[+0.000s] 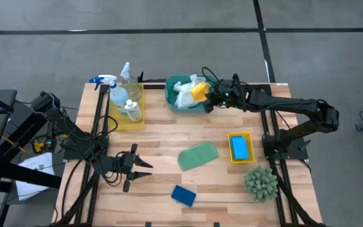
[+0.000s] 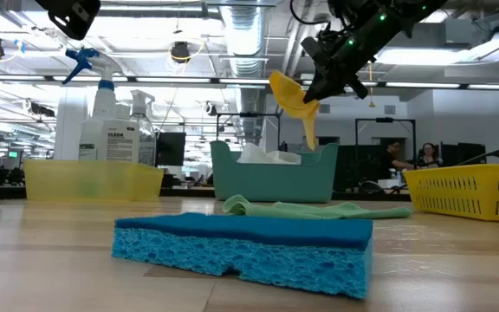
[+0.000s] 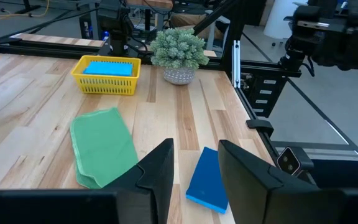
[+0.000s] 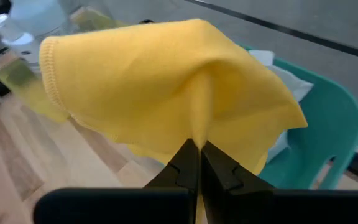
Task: Pick & Place Kitchen Items
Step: Put the yellow cleaning cloth into the green bin
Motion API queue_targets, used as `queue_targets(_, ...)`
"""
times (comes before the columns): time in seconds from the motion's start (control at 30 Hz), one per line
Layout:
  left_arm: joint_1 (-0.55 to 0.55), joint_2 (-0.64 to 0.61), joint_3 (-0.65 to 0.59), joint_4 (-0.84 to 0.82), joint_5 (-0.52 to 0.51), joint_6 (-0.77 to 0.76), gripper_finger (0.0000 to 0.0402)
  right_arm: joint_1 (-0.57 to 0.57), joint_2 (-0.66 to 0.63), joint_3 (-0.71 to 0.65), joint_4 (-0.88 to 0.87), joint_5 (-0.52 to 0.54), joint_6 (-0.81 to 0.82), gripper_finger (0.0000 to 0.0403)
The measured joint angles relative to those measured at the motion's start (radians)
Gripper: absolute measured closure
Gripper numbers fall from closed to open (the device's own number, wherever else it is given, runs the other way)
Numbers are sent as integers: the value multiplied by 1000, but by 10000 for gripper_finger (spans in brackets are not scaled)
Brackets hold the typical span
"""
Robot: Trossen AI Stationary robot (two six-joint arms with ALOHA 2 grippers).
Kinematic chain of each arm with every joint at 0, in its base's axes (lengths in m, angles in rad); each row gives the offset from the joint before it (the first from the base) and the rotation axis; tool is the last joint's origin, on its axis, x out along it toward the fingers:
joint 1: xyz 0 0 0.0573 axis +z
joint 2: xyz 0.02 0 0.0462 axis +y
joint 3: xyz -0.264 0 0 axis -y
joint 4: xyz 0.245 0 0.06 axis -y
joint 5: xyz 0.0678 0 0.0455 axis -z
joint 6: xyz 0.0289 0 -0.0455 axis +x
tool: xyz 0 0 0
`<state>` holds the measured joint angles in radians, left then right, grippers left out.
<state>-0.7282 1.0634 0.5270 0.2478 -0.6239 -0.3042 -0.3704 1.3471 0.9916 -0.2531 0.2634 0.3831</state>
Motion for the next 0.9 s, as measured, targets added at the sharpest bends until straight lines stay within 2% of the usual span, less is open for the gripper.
queue_targets(0.33, 0, 0, 0, 0, 0, -9, 279, -83, 19, -1, 4, -34, -2, 403)
queue_targets(0.7, 0, 0, 0, -5, 0, -11, 279, -154, 147, 0, 27, -62, -18, 403)
queue_targets(0.9, 0, 0, 0, -9, 1, -14, 279, -197, 166, 0, 31, -87, -25, 403)
